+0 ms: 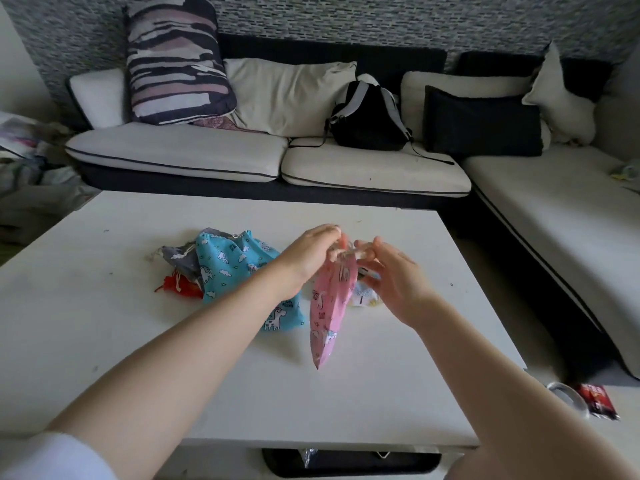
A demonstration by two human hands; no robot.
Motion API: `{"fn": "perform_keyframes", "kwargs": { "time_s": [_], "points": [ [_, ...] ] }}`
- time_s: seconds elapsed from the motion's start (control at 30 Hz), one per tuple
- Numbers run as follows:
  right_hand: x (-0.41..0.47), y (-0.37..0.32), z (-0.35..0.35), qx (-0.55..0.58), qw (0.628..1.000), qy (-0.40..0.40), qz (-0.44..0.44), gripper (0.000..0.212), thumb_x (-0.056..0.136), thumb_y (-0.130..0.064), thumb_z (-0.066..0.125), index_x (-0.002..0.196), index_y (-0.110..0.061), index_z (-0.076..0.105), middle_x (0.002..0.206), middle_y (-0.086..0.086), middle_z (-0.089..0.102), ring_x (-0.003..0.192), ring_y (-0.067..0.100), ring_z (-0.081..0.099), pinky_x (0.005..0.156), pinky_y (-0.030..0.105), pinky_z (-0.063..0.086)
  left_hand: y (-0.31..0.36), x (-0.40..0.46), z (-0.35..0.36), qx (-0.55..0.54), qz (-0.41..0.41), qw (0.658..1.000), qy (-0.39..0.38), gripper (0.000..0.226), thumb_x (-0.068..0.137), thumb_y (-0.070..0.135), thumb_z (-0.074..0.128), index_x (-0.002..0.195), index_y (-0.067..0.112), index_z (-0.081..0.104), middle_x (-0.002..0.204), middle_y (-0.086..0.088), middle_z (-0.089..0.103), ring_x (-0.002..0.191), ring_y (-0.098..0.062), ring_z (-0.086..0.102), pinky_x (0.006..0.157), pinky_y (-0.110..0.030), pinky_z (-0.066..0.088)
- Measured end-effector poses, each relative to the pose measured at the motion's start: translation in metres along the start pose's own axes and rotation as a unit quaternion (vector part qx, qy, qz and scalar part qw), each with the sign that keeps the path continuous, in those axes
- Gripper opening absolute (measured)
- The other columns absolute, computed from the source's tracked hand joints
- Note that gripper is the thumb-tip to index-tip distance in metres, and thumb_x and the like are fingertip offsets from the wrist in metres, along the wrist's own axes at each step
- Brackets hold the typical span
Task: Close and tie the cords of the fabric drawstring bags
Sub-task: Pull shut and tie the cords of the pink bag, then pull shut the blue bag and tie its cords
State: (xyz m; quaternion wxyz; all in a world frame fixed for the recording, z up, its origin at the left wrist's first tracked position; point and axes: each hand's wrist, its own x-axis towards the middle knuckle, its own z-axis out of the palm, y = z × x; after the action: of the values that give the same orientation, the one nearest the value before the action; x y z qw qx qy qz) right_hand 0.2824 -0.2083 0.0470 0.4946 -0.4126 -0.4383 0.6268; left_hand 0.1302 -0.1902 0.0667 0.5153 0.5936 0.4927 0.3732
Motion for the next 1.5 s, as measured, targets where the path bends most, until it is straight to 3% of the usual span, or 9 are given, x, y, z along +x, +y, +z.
{"fn": "perform_keyframes", "kwargs": {
  "time_s": [0.13, 0.3, 0.47, 0.63, 0.8, 1.03, 1.17, 1.27, 1.5],
  "points": [
    [-0.002, -0.004, 0.000, -0.008, 0.996, -0.036, -0.082, 0.031, 0.096, -0.016, 0.042, 0.070, -0.006, 0.055, 0.079, -0.005, 0.069, 0.071, 0.012, 0.060, 0.061, 0.021, 0.047, 0.005, 0.005, 0.021, -0.132, -0.027, 0.989, -0.068, 0.039, 0.100, 0.033, 0.030, 0.082, 0.018, 0.062, 0.078, -0.006, 0.061, 0.076, -0.018, 0.058, 0.080, -0.033, 0.046],
    [0.023, -0.006, -0.010, -0.114, 0.981, 0.042, -0.154, 0.018, 0.092, -0.010, 0.054, 0.089, -0.010, 0.072, 0.118, 0.002, 0.064, 0.104, 0.009, 0.062, 0.090, 0.021, 0.049, 0.010, 0.038, 0.021, -0.218, -0.027, 0.974, -0.054, 0.024, 0.097, 0.012, 0.033, 0.108, 0.016, 0.054, 0.098, -0.006, 0.059, 0.087, -0.017, 0.056, 0.074, -0.029, 0.045],
    [0.059, 0.028, -0.038, -0.381, 0.921, 0.028, -0.076, 0.048, 0.093, -0.021, 0.052, 0.140, -0.016, 0.040, 0.155, -0.001, 0.019, 0.136, 0.013, 0.033, 0.111, 0.024, 0.027, -0.024, 0.055, 0.008, -0.006, -0.066, 0.997, 0.036, 0.058, 0.092, 0.015, 0.041, 0.146, 0.021, 0.023, 0.152, 0.001, 0.025, 0.138, -0.019, 0.026, 0.103, -0.028, 0.026],
    [0.072, 0.080, -0.056, -0.610, 0.792, -0.028, -0.006, 0.042, 0.091, -0.010, 0.047, 0.133, -0.009, 0.047, 0.144, 0.004, 0.040, 0.131, 0.022, 0.038, 0.102, 0.025, 0.030, -0.074, 0.061, -0.015, 0.054, -0.128, 0.988, 0.073, 0.050, 0.092, 0.017, 0.046, 0.140, 0.020, 0.037, 0.146, -0.001, 0.037, 0.130, -0.017, 0.037, 0.095, -0.024, 0.027],
    [0.095, 0.122, -0.061, -0.628, 0.759, -0.126, 0.115, 0.059, 0.095, -0.017, 0.041, 0.149, -0.015, 0.017, 0.156, 0.002, 0.017, 0.145, 0.019, 0.013, 0.118, 0.037, 0.010, -0.113, 0.080, -0.040, 0.190, -0.172, 0.961, 0.098, 0.040, 0.092, 0.018, 0.044, 0.132, 0.017, 0.048, 0.121, -0.004, 0.048, 0.101, -0.020, 0.048, 0.078, -0.027, 0.038],
    [0.138, 0.143, -0.058, -0.670, 0.712, -0.112, 0.175, 0.060, 0.095, -0.029, 0.037, 0.149, -0.012, 0.014, 0.156, 0.008, 0.015, 0.144, 0.029, 0.012, 0.118, 0.040, 0.006, -0.164, 0.095, -0.061, 0.438, -0.211, 0.874, -0.021, 0.044, 0.093, 0.022, 0.034, 0.137, 0.017, 0.033, 0.149, -0.004, 0.021, 0.141, -0.028, 0.011, 0.112, -0.051, 0.019],
    [0.153, 0.141, -0.040, -0.677, 0.730, 0.065, 0.063, 0.036, 0.092, -0.021, 0.035, 0.118, -0.005, 0.055, 0.123, 0.016, 0.055, 0.111, 0.035, 0.054, 0.092, 0.042, 0.046, -0.169, 0.092, -0.058, 0.365, -0.178, 0.910, -0.081, 0.050, 0.098, 0.017, 0.033, 0.147, 0.014, 0.021, 0.157, 0.001, 0.012, 0.144, -0.019, 0.013, 0.115, -0.035, 0.016],
    [0.166, 0.140, -0.002, -0.632, 0.772, 0.047, -0.047, 0.031, 0.092, -0.015, 0.037, 0.109, -0.005, 0.062, 0.111, 0.017, 0.061, 0.095, 0.032, 0.059, 0.078, 0.035, 0.048, -0.172, 0.086, -0.066, 0.306, -0.163, 0.933, -0.094, 0.043, 0.099, 0.015, 0.032, 0.142, 0.020, 0.037, 0.154, 0.006, 0.024, 0.141, -0.014, 0.025, 0.109, -0.021, 0.020],
    [0.202, 0.161, 0.058, -0.501, 0.848, 0.078, 0.154, 0.051, 0.091, -0.022, 0.055, 0.133, -0.003, 0.035, 0.131, 0.018, 0.044, 0.112, 0.031, 0.052, 0.091, 0.038, 0.048, -0.176, 0.067, -0.099, 0.155, -0.164, 0.964, -0.139, 0.040, 0.096, 0.010, 0.035, 0.124, 0.030, 0.056, 0.134, 0.013, 0.052, 0.128, -0.003, 0.040, 0.112, -0.026, 0.025]
  ]
}}
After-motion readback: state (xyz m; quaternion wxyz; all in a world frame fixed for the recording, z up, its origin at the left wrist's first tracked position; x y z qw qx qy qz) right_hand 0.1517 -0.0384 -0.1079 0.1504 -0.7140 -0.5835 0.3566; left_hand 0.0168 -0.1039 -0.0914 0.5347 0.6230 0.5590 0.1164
